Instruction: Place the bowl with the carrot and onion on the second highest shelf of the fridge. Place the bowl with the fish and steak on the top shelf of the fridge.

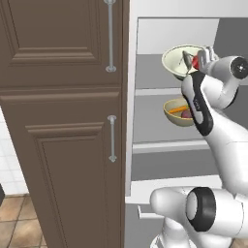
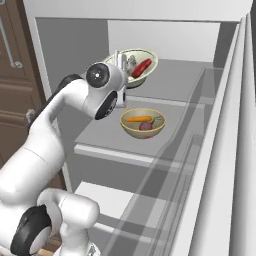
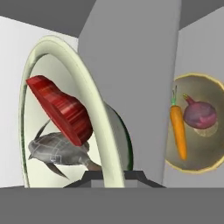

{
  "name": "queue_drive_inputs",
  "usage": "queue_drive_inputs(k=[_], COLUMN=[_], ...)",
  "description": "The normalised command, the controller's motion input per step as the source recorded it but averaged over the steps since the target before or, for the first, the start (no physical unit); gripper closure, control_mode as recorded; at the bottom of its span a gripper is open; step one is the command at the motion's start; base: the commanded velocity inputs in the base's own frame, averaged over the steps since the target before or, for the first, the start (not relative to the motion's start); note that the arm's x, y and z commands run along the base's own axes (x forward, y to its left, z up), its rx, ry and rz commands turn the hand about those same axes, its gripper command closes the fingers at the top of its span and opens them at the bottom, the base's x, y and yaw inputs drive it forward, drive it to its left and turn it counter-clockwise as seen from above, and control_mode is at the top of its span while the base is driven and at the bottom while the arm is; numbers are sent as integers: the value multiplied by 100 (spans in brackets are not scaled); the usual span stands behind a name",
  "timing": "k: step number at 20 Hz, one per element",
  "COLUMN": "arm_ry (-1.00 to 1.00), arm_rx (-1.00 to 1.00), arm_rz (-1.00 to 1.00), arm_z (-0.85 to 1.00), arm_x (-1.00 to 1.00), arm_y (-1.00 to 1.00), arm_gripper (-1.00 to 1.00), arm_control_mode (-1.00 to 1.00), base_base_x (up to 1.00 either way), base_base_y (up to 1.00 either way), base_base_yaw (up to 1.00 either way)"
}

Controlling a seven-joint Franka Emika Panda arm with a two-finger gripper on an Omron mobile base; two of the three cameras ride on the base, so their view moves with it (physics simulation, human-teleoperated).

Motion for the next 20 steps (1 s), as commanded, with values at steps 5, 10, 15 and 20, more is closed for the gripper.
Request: queue_drive_inputs(k=[5,10,15,20], arm_ry=[0,3,8,-6], arm_rx=[0,0,0,0], arm_rz=[0,0,0,0], arm_z=[0,0,0,7], arm_x=[100,100,97,-33], arm_y=[-7,-13,-6,2], arm_gripper=[100,100,-100,-100], arm_control_mode=[-100,-100,-100,-100], base_base_x=[0,0,0,0], base_base_y=[0,0,0,0], base_base_yaw=[0,0,0,0])
